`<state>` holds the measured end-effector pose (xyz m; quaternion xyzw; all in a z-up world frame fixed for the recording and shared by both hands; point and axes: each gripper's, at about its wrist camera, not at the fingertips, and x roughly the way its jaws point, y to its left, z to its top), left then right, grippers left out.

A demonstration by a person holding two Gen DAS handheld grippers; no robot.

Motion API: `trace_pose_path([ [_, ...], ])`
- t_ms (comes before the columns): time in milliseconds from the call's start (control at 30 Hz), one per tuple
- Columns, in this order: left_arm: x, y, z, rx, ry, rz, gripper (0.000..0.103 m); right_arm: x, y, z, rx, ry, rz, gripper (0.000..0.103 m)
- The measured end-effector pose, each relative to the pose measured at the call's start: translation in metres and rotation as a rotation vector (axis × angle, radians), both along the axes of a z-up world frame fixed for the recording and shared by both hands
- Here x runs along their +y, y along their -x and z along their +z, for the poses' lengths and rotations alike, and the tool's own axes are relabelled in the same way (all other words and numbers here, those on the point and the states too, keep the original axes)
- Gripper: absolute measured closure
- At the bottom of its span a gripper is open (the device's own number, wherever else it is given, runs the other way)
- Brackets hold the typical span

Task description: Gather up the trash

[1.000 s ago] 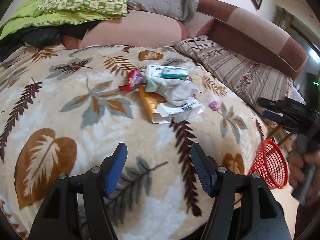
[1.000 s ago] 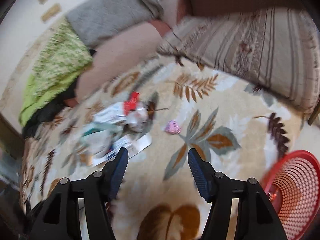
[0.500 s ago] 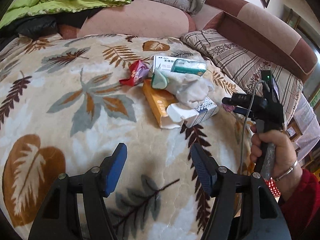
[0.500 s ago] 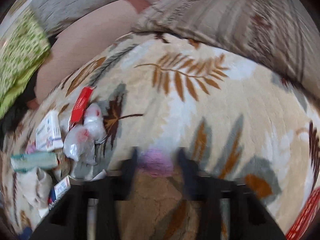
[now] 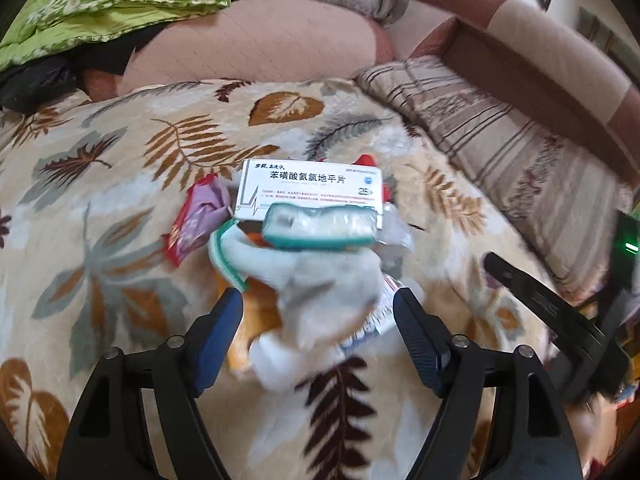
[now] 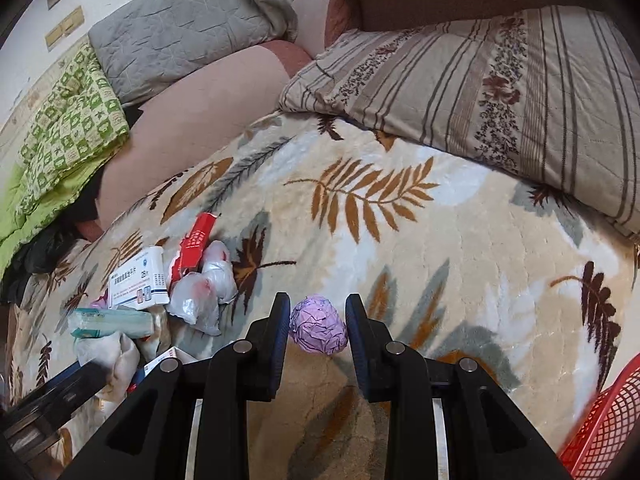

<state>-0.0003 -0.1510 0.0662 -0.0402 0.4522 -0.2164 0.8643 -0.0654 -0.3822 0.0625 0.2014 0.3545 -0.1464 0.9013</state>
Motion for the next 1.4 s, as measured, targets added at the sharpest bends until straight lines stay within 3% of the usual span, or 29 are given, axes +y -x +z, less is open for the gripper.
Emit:
trace_pose_path([
  [67,-0.008,-0.007,-0.005,0.002,-0.008,0.002,0.029,0.005,-0.001,0.003,-0.008,0.010,0.019,0.072],
  [133,-0.011,-0.008,-0.008,0.001,-0.030,-0.004,0.064,0.010,0.000,0.004,-0.015,0.017,0.035,0.072],
  [300,0.003,0.009,-0.008,-0.039,-0.036,-0.023,0.072,0.024,0.004,0.010,-0.035,0.017,0.081,0.072],
  [533,0.042,0.070,0.008,-0.146,-0.051,-0.062,0.072,0.070,0.040,0.031,-0.095,0.079,0.186,0.072],
  [900,0.085,0.146,0.012,-0.361,-0.116,-0.021,0.072,0.137,0.101,0.039,-0.133,0.167,0.277,0.072],
  [1400,0.088,0.142,-0.003,-0.370,-0.106,-0.031,0.072,0.163,0.100,0.021,-0.057,0.338,0.277,0.072],
])
